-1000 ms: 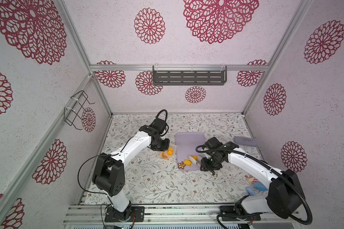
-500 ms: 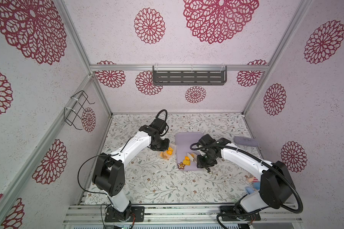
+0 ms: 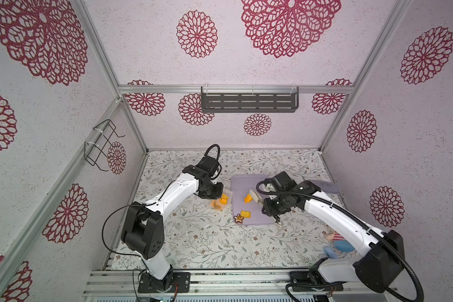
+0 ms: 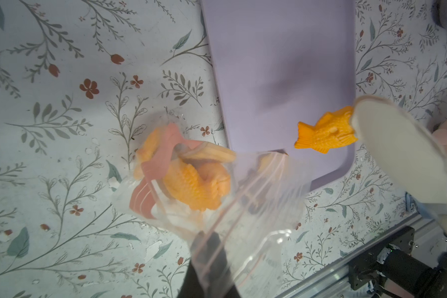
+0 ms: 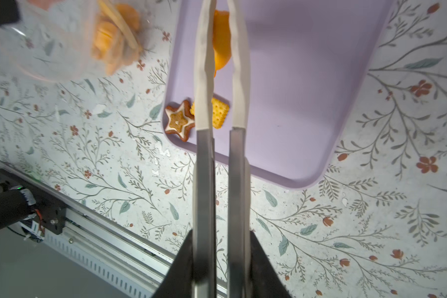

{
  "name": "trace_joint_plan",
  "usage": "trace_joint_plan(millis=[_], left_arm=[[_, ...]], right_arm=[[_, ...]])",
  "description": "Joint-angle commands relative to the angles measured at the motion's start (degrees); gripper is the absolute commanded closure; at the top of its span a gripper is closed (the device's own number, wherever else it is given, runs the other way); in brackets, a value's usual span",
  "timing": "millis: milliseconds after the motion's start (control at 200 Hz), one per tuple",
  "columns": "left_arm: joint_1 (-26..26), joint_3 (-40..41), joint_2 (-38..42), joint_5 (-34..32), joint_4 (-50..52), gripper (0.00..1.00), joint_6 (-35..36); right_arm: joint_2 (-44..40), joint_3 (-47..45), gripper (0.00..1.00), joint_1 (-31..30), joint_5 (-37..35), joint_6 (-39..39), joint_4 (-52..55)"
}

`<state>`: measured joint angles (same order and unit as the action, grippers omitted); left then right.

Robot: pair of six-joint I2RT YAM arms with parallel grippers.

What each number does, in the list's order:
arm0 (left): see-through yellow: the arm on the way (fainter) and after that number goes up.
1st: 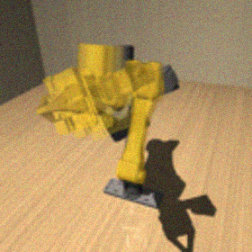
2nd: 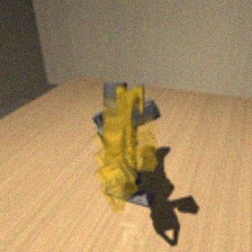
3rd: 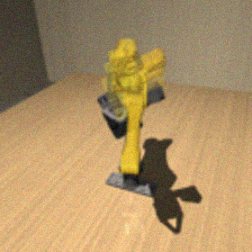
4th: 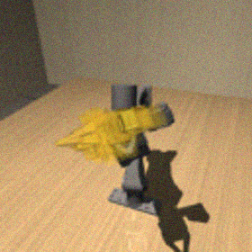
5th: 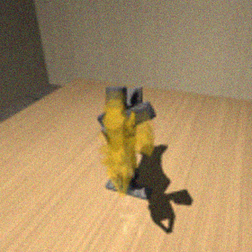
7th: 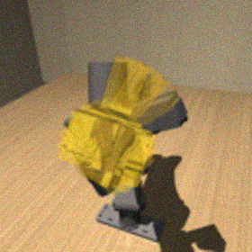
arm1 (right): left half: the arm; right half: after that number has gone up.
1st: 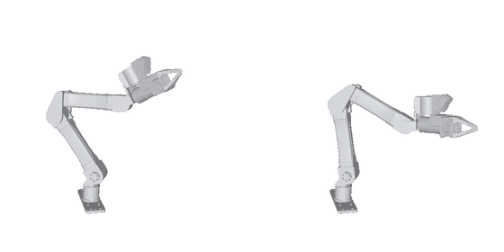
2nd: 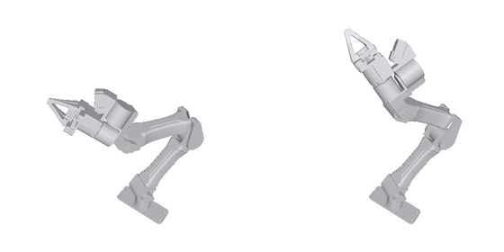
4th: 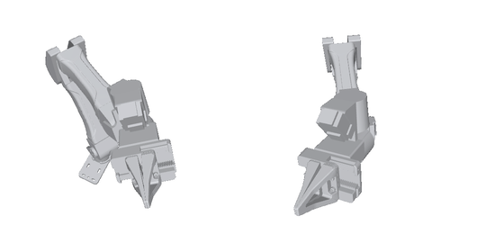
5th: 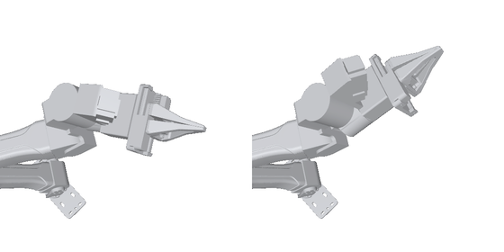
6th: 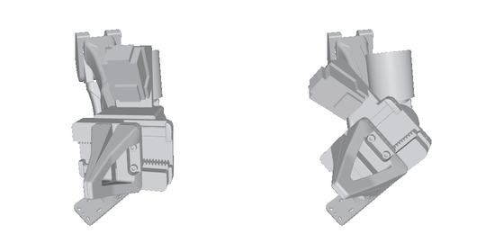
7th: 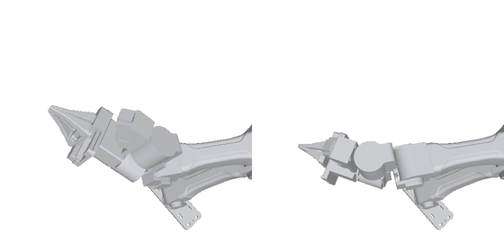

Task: Put the cookies into a resealable bag to prevent moisture
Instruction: Pick up the cookie from the tray, then place the cookie in the ziploc bag.

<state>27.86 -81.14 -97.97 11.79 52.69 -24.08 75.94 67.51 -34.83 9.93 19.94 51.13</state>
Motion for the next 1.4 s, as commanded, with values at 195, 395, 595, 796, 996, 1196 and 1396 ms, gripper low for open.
trace_joint_plan(millis=[195, 395, 595, 796, 996, 1196, 1396], left_arm=[[-0.4, -0.2, 0.2, 2.2, -2.5, 1.0, 0.0], [-0.4, -0.5, 0.2, 2.4, -2.6, 1.0, -0.4], [-0.4, -0.6, 0.6, 1.9, -1.8, 1.0, -0.4], [-0.4, -0.8, 0.5, 1.4, -1.5, 1.0, -0.3], [-0.5, -1.3, 0.2, 1.5, -1.4, 1.0, -0.2], [-0.5, -1.0, 0.5, 1.3, -1.3, 1.0, -0.3], [-0.5, -0.6, 0.9, 0.3, -1.2, 1.0, -0.4]], right_arm=[[-7.7, 5.8, 0.7, 0.1, 10.1, 1.7, -7.6], [-4.2, 5.9, 0.7, -3.5, 11.9, 2.3, -12.2], [-0.6, 5.2, 0.71, -5.9, 11.5, 2.0, -12.6], [-2.8, 3.4, 0.71, -5.9, 10.3, 2.6, -12.1], [-1.3, 1.2, 0.7, -6.3, 10.4, 3.0, -13.0], [-0.4, 1.6, 0.59, -6.2, 11.1, 2.9, -14.5], [-6.4, 3.6, 0.57, -2.2, 6.3, 1.5, -7.0]])
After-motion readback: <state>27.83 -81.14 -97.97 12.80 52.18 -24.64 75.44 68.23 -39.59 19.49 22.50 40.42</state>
